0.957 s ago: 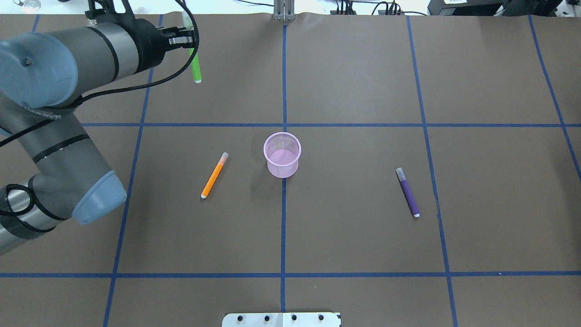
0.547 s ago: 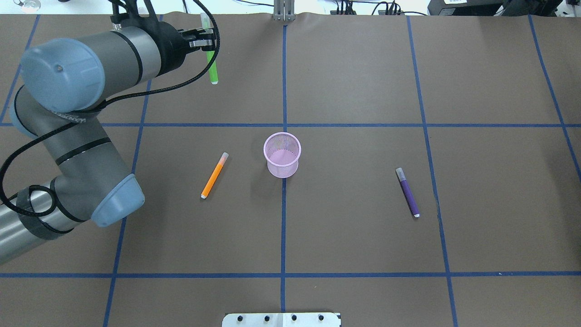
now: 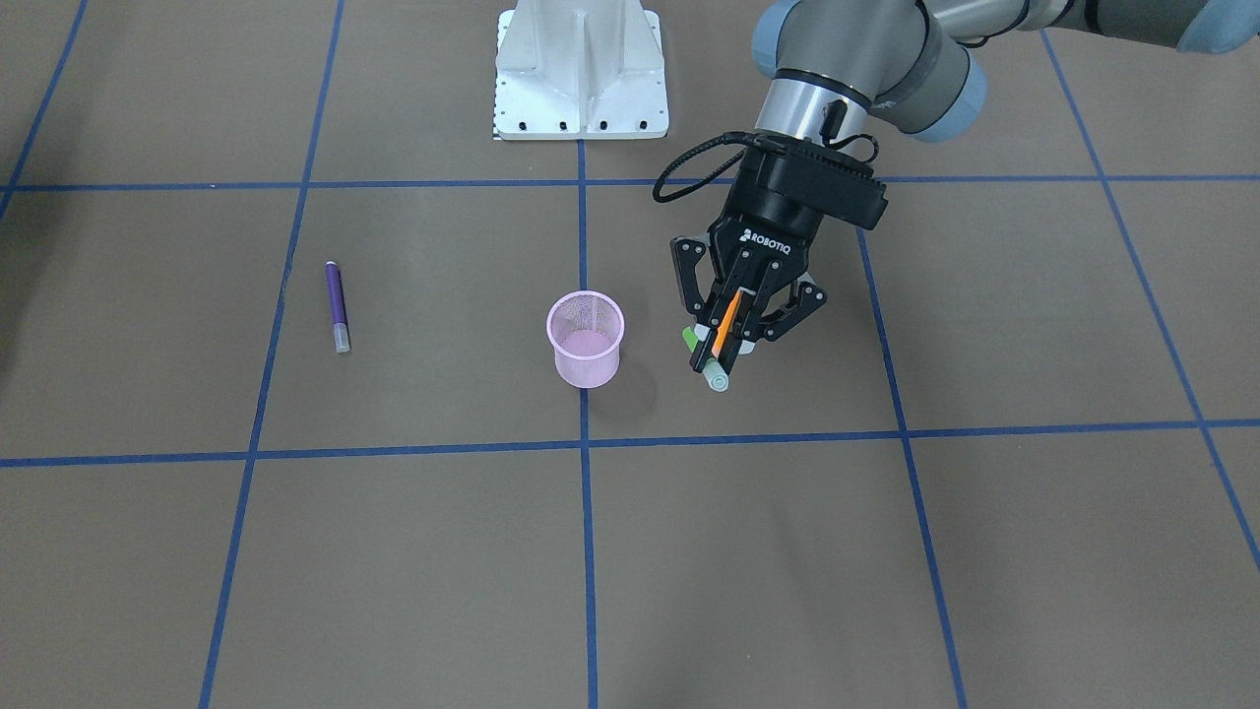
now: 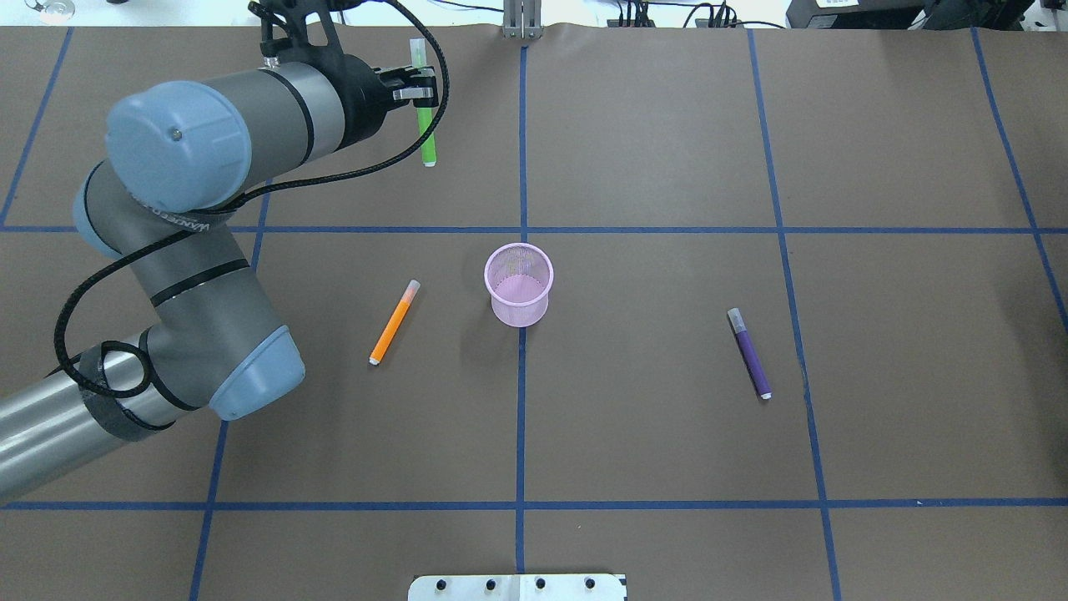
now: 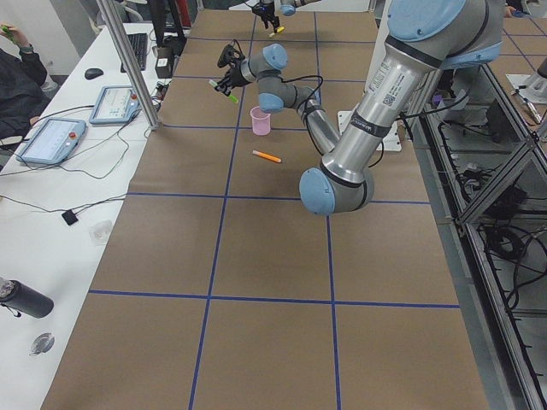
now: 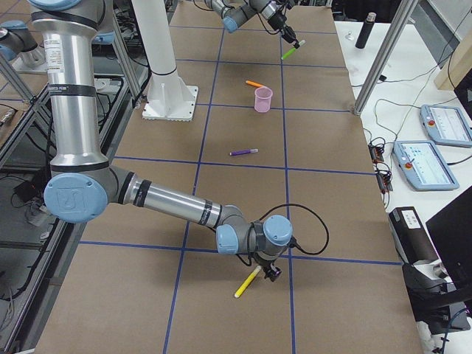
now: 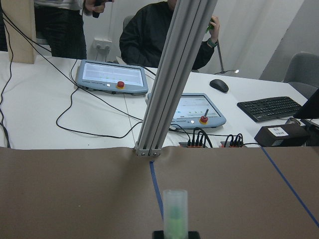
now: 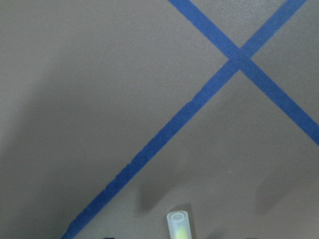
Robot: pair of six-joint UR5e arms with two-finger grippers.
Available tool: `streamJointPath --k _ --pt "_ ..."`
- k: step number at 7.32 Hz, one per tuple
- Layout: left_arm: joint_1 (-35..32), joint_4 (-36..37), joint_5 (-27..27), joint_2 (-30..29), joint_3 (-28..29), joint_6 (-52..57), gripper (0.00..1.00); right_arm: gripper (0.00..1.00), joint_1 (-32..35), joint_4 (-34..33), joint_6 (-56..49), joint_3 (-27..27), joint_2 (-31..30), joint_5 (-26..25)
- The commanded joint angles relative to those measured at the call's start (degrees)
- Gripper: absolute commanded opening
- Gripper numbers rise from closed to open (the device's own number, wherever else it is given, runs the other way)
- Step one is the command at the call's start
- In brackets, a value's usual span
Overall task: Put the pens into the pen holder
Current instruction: 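Carry the green marker with the left gripper over the far table edge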
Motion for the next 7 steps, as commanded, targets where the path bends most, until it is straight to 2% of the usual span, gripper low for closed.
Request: streamJointPath --k 1,4,5,7 --pt "0.40 0.00 0.00 -0.02 0.11 -0.09 0.00 0.76 -0.07 0.00 -3.38 -2.81 1.31 -0.02" --pt "1.02 -0.09 1.15 -0.02 0.37 -0.09 0.00 0.65 -0.07 -0.09 -3.66 -2.82 1.23 -0.10" --pt "1.02 -0.09 1.15 -0.02 0.37 -0.09 0.00 0.57 -0.07 -0.09 -3.66 -2.82 1.23 -0.19" --pt "1.02 -0.09 1.15 -0.02 0.37 -0.09 0.00 0.55 -0.07 -0.09 -3.92 -2.82 0.97 -0.28"
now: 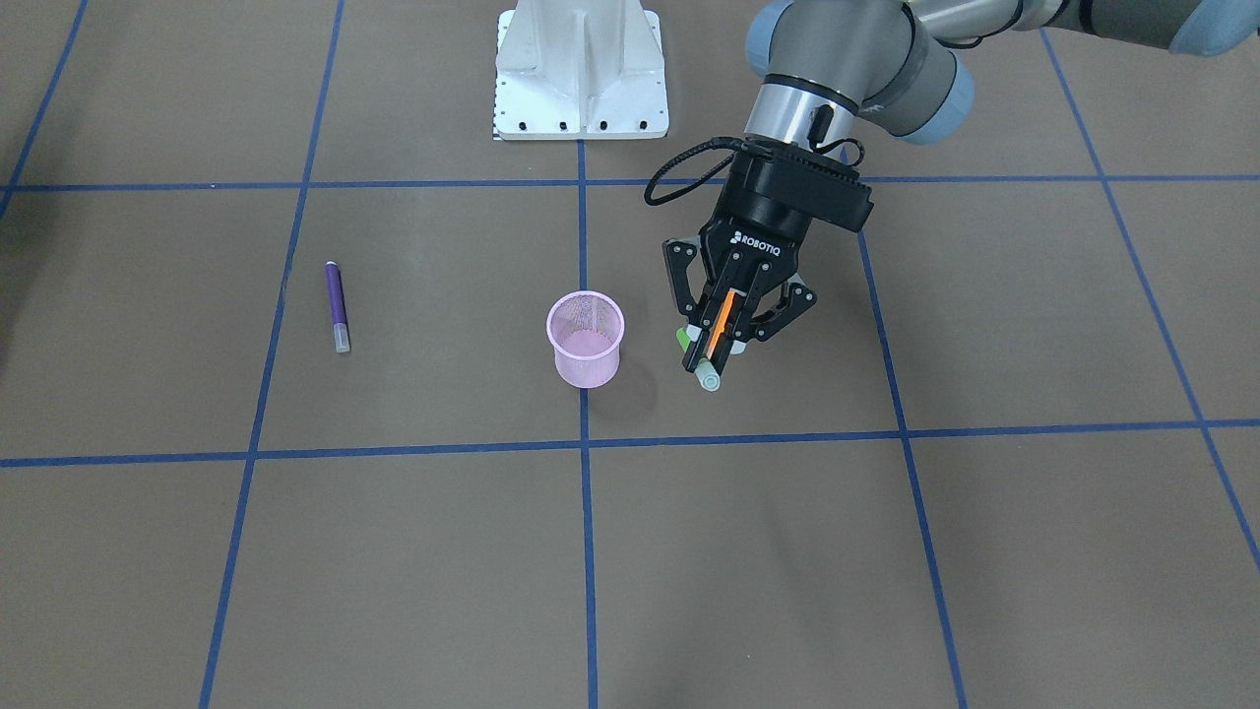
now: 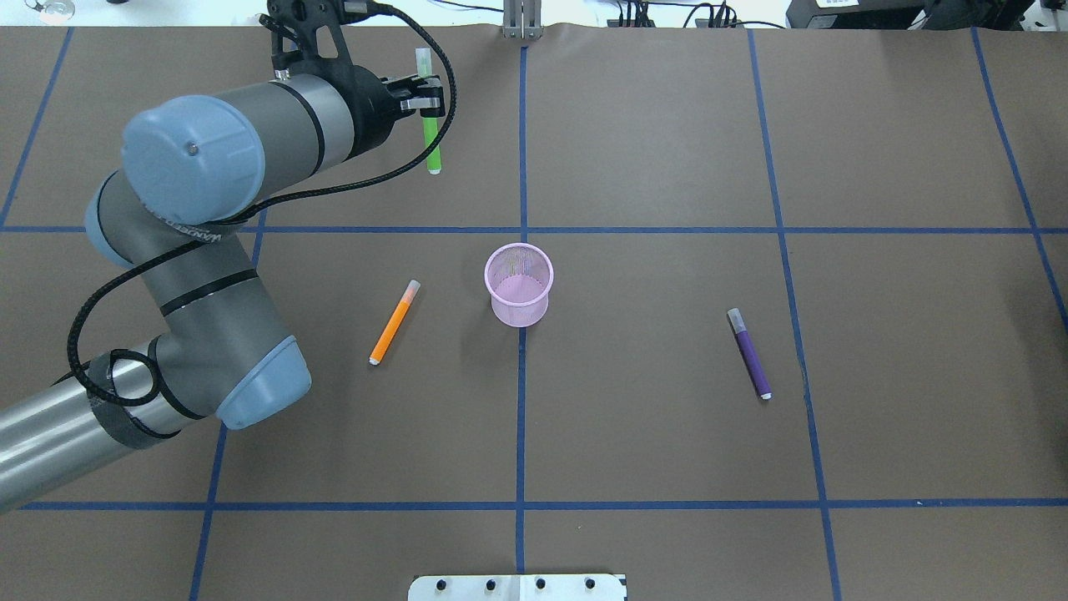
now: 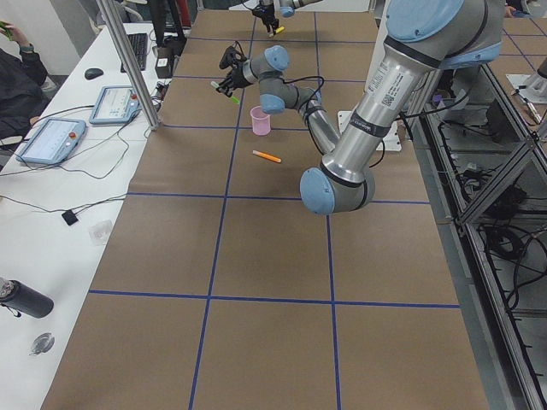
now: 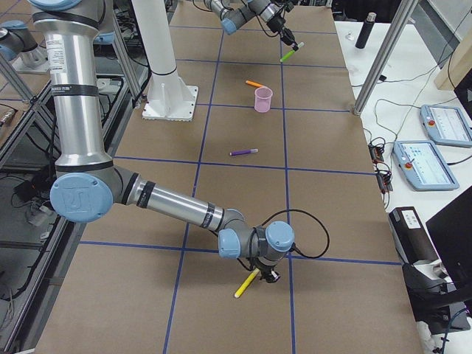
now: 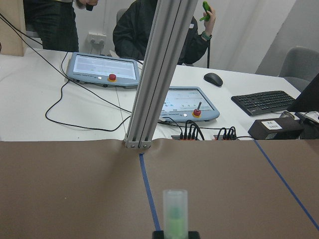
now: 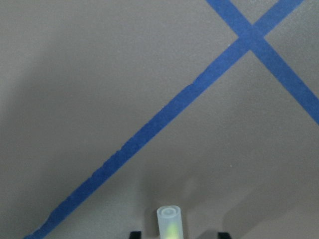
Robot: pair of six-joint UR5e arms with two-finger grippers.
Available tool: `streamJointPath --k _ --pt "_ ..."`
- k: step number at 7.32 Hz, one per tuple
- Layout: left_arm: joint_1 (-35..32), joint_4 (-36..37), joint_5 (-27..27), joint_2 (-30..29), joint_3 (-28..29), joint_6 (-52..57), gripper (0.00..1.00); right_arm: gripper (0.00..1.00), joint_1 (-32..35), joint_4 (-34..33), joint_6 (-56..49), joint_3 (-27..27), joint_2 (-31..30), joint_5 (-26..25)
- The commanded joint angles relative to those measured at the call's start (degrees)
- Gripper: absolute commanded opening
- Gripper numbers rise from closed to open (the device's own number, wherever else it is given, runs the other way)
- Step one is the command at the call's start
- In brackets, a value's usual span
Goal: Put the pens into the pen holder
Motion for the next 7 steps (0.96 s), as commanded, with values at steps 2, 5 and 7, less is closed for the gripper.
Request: streamJointPath --k 2,5,7 --pt "0.01 0.00 0.01 -0.09 0.01 0.09 0.00 0.55 0.00 0.00 -0.09 0.00 -0.22 -0.26" --pt "0.09 -0.09 0.01 0.00 0.01 0.09 0.00 0.55 0.00 -0.09 0.17 0.00 -0.22 -0.26" --pt "0.01 0.00 0.01 0.00 0.01 0.18 0.00 0.54 0.00 -0.27 0.35 0.00 -0.22 -0.35"
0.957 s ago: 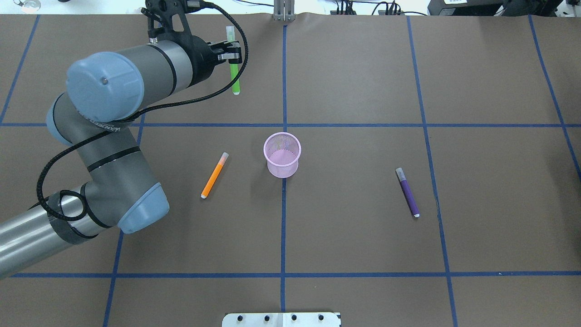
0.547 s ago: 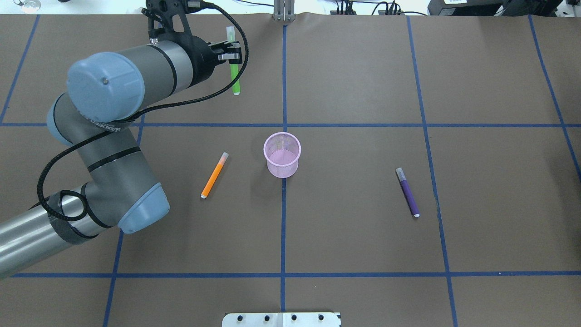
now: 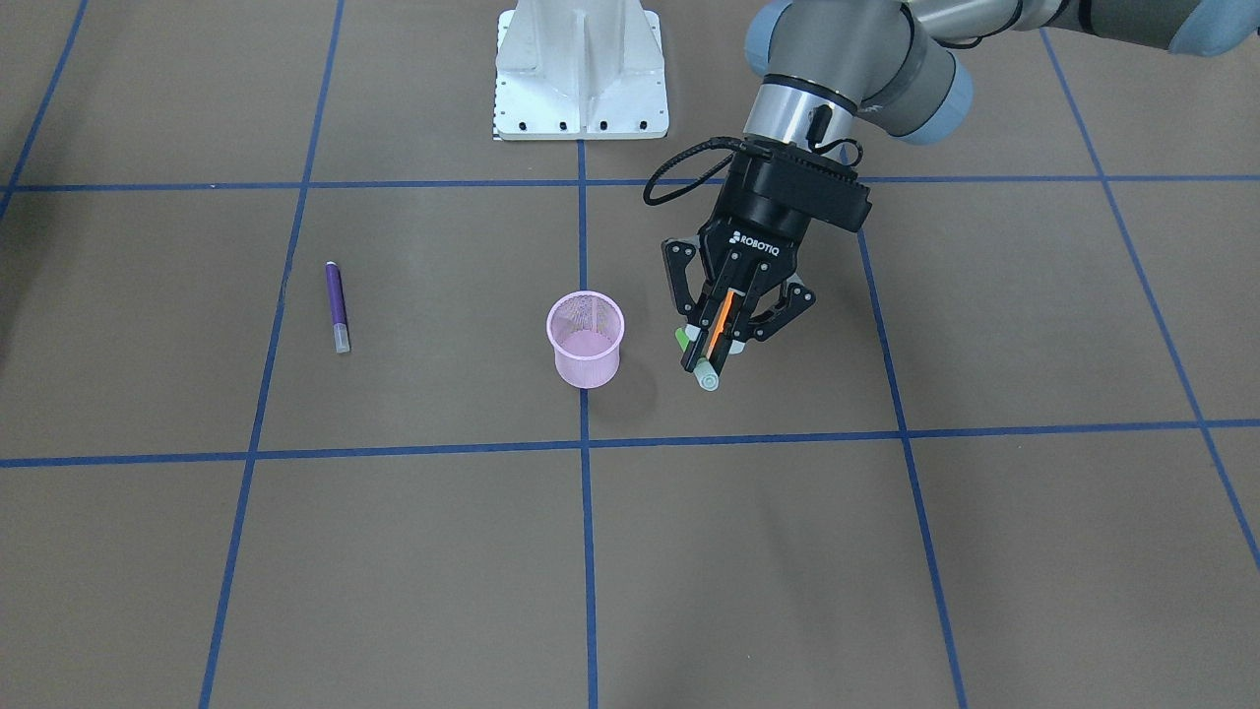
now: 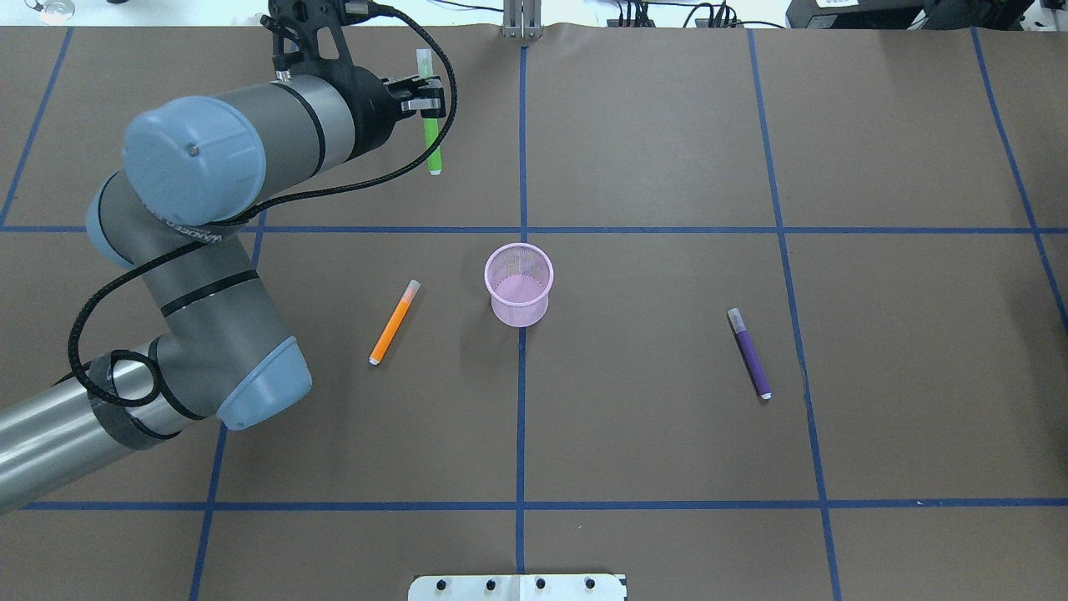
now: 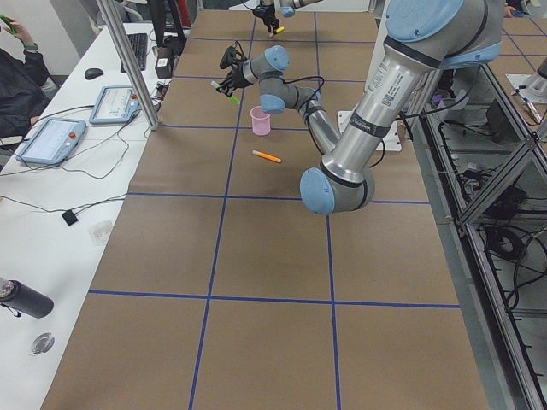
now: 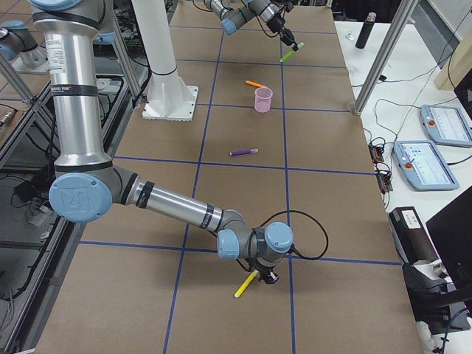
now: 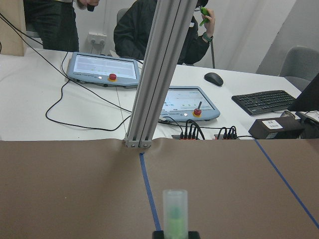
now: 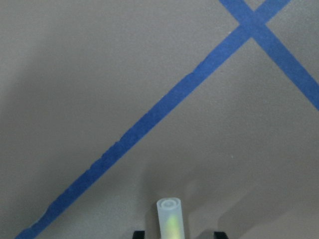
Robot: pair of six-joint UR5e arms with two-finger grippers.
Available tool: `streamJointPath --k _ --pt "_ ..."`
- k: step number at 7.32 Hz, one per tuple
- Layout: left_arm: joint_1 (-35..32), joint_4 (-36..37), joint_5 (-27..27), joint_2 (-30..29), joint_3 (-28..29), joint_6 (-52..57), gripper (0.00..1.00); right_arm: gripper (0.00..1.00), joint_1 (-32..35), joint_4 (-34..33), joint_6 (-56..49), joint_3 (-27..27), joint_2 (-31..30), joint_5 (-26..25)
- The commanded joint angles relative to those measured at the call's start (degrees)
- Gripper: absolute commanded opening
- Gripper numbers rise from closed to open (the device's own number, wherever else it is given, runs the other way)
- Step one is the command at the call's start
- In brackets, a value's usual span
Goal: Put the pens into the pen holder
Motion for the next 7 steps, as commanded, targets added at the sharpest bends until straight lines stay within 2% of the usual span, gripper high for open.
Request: streamJointPath --k 1,4,5,6,7 --pt "-0.08 -0.02 0.00 0.09 0.00 0.07 0.00 0.54 0.00 -0.10 0.16 0.00 0.00 -0.03" --pt "0.01 -0.02 0.00 0.26 0.00 0.07 0.00 0.53 0.00 -0.19 0.25 0.00 0.00 -0.82" --pt "0.01 -0.02 0.00 0.35 0.00 0.15 0.00 0.46 0.00 -0.19 0.25 0.00 -0.09 -0.82" --pt "0.01 -0.02 0.00 0.44 -0.09 0.16 0.00 0.35 0.00 -0.19 0.25 -0.09 -0.09 -0.91" --pt "0.01 -0.02 0.00 0.44 -0.09 0.16 0.00 0.34 -0.09 -0.10 0.25 -0.61 0.00 -1.00"
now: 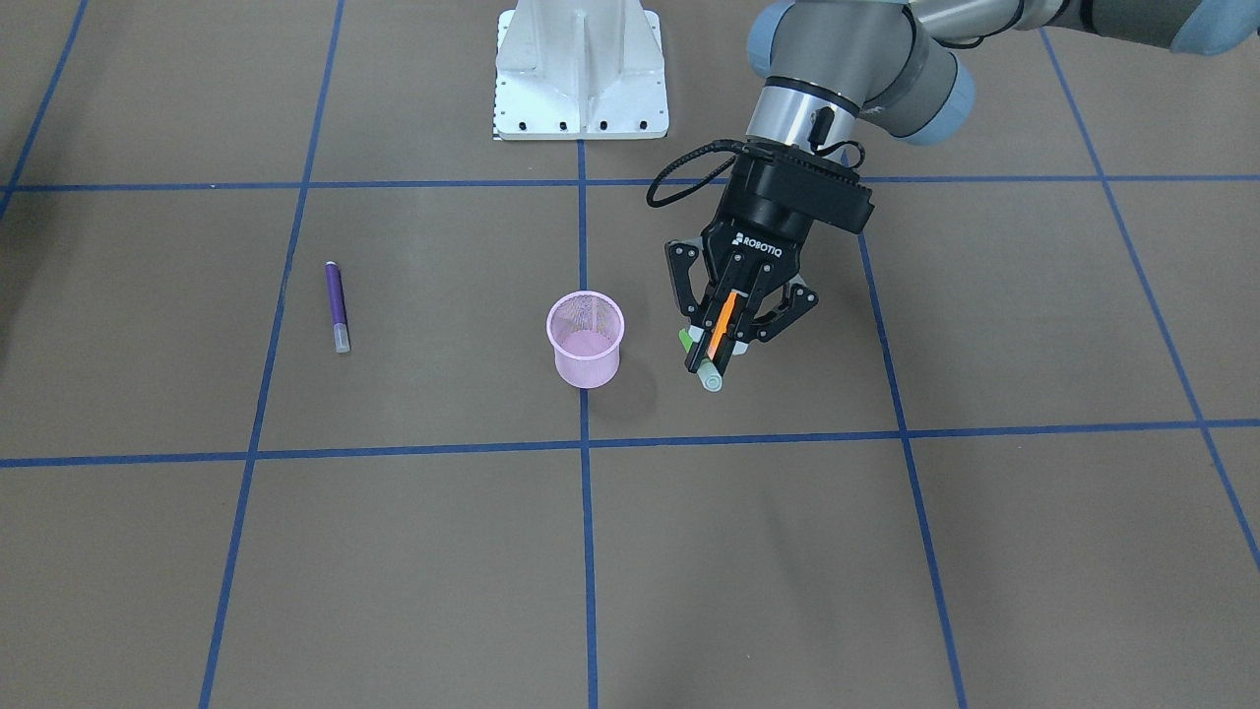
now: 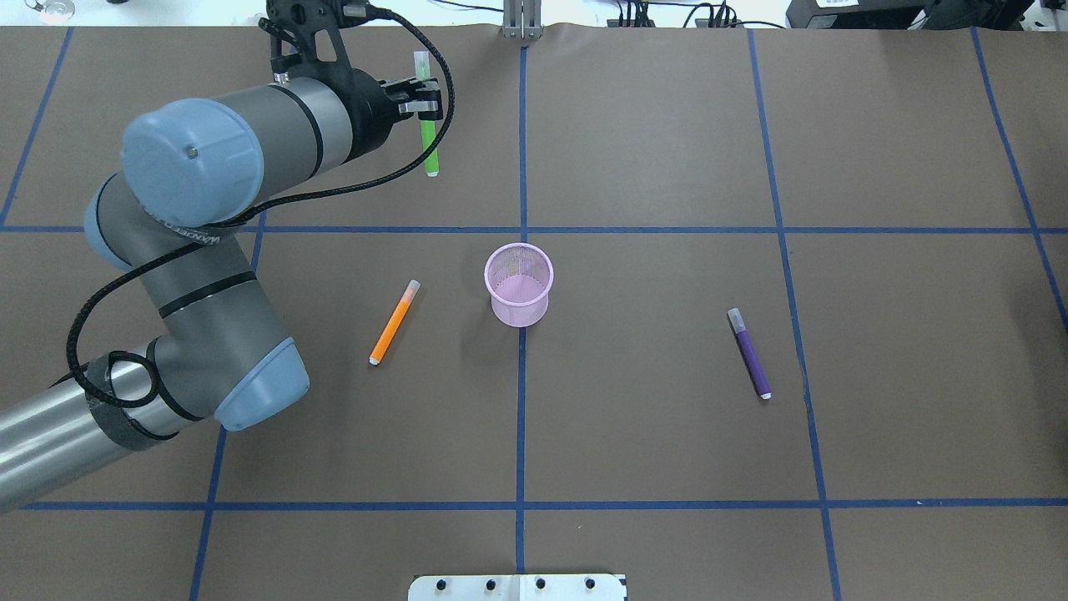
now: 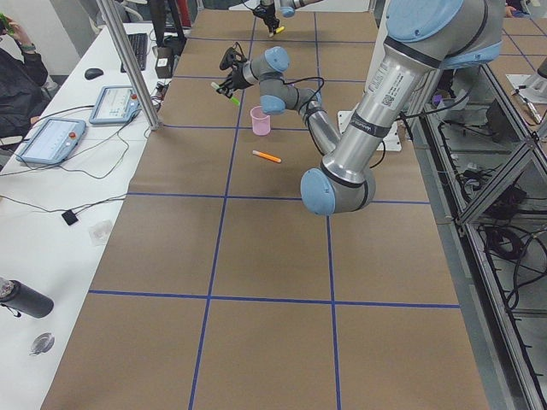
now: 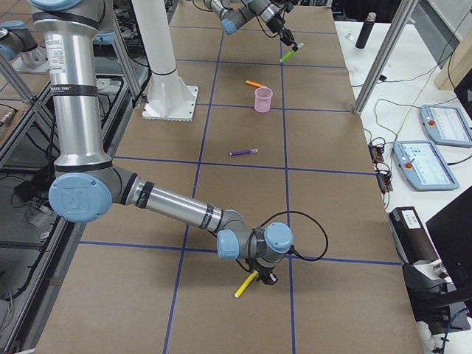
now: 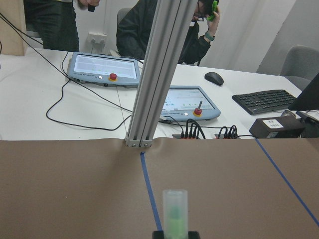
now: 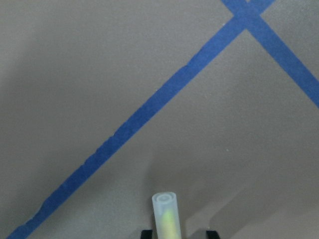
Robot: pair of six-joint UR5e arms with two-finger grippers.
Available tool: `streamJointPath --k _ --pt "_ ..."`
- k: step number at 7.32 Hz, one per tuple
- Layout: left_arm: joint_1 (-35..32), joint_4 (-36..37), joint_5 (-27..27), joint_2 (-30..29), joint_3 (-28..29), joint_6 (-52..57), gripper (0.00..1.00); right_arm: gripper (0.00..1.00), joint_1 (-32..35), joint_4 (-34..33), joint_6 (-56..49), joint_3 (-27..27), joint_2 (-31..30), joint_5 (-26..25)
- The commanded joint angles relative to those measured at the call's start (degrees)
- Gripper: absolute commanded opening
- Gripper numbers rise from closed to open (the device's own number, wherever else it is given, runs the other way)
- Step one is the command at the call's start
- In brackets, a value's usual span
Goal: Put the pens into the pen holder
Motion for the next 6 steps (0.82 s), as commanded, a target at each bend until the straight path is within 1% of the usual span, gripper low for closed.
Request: streamJointPath --k 1,3,4,5,6 --pt "0.00 0.00 0.00 0.05 -0.12 0.01 0.00 0.34 -0.06 0.07 0.00 -0.86 0.32 -0.11" --pt "0.00 0.00 0.00 0.14 -0.12 0.01 0.00 0.34 -0.06 0.07 0.00 -0.87 0.32 -0.11" --pt "0.00 0.00 0.00 0.14 -0.12 0.01 0.00 0.14 -0.06 -0.02 0.09 -0.96 0.32 -0.11" --pt "-0.09 0.00 0.00 0.14 -0.12 0.01 0.00 0.00 -0.06 0.07 0.18 -0.87 0.32 -0.02" --pt "0.00 0.00 0.00 0.14 -0.12 0.01 0.00 0.00 -0.06 0.07 0.35 -0.17 0.32 0.07"
